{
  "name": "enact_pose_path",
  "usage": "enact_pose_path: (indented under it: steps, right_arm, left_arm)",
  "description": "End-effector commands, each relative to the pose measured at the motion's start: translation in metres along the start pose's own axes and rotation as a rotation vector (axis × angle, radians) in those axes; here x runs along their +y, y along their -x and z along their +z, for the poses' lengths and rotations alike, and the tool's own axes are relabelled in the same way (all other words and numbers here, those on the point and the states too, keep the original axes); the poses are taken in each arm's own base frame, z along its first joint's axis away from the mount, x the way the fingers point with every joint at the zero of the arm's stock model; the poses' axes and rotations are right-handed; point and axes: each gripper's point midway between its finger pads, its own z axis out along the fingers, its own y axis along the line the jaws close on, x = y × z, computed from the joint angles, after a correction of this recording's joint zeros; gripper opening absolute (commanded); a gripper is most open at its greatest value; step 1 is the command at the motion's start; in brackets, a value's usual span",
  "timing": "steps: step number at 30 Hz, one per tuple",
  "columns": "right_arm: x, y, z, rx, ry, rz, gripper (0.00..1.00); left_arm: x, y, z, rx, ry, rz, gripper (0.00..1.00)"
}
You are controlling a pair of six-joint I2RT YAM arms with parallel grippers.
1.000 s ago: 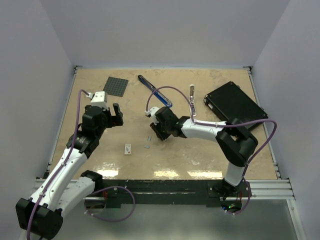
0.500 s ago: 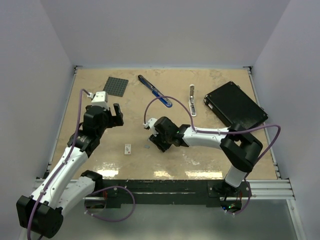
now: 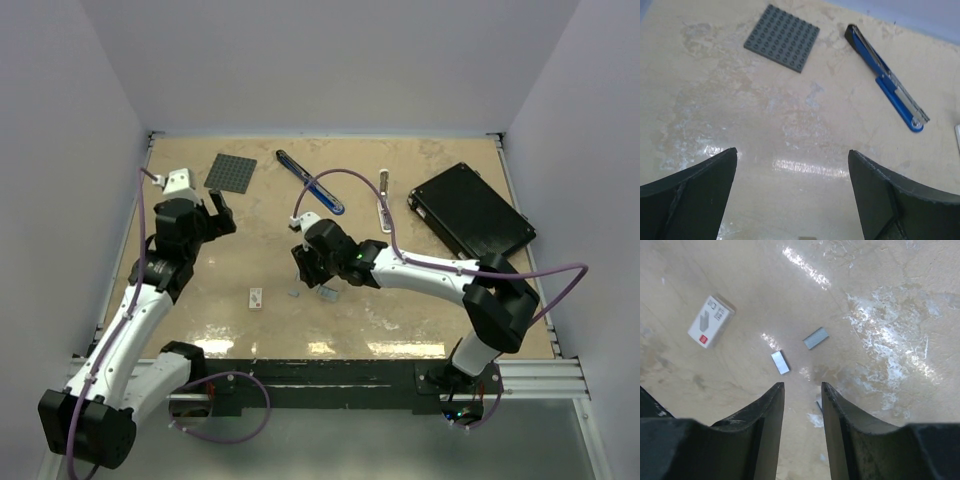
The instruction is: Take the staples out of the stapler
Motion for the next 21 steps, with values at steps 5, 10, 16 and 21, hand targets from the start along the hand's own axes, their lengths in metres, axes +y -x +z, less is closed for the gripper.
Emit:
enact_pose_path:
  steps: [5,10,16,21]
  right_arm:
    - [0.010,0.023,-0.001,-0.080,-0.022,0.282,0.34]
    - [-0.004,-0.005,-0.019,-0.049,-0.080,0.393,0.43]
    - [0.002,-0.031,-0.035,-0.043,-0.014,0.485,0.58]
    - [0.001,-0.053,-0.031,-0.034,0.001,0.567,0.54]
  left_arm:
    - [0.002,0.023,-0.002,-0.118,-0.012,-0.052,0.96]
    - [-0.002,0.028,-0.012,-0.150,-0.036,-0.027,0.95]
    - [-0.011,0.026,-0.012,-0.139,-0.087,-0.014,0.94]
    - [-0.011,0.027,-0.012,-0.138,-0.088,-0.010,0.94]
